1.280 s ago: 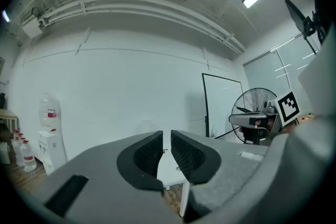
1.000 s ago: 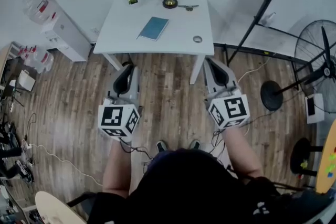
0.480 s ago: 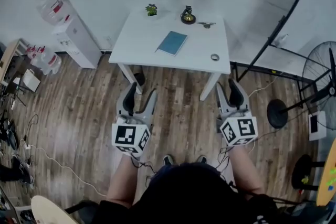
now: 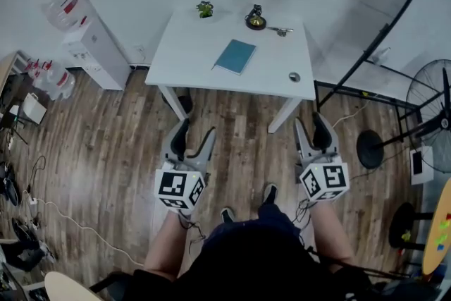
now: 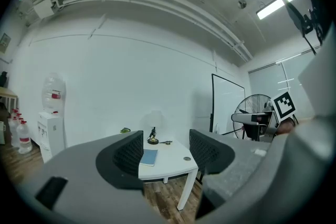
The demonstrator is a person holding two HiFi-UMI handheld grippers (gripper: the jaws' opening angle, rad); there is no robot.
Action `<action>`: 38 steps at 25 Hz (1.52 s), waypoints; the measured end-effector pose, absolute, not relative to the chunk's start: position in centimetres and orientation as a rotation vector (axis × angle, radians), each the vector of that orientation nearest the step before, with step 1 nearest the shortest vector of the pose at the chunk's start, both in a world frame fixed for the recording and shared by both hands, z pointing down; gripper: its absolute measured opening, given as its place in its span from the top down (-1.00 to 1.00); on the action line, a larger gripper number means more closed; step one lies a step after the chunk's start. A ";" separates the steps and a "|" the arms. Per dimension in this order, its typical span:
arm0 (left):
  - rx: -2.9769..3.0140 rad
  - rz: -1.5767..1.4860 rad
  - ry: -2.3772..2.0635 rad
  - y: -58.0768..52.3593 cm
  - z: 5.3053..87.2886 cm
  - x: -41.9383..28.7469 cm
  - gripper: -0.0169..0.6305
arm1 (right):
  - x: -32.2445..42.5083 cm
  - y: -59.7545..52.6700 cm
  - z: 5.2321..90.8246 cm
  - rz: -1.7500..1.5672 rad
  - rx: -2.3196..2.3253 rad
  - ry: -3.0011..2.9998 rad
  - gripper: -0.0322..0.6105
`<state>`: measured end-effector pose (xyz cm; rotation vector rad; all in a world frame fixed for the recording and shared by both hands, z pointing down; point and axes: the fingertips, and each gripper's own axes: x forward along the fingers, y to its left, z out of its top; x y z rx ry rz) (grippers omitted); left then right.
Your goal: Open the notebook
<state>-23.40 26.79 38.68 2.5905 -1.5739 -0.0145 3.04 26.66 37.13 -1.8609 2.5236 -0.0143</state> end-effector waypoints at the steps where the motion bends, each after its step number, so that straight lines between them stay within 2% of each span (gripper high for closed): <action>1: 2.581 -0.009 -1.574 26.1 39.0 -23.3 0.11 | 3.1 25.9 37.4 -0.019 -1.855 2.529 0.26; 7: 2.517 0.038 -1.647 22.0 40.5 -21.4 0.14 | 4.8 20.6 39.5 -0.058 -1.767 2.583 0.27; 17: 2.391 0.142 -1.772 15.5 40.4 -13.5 0.30 | 9.8 9.9 40.1 -0.079 -1.496 2.748 0.31; 23: 2.347 0.185 -1.827 13.2 40.2 -10.7 0.33 | 12.0 6.0 39.9 -0.112 -1.420 2.754 0.32; 32: 2.318 0.222 -1.812 8.1 42.2 -11.3 0.36 | 12.1 1.3 41.7 -0.175 -1.453 2.742 0.35; 38: 2.380 0.196 -1.702 0.2 44.6 -12.7 0.37 | 12.2 -3.9 41.9 -0.129 -1.599 2.698 0.37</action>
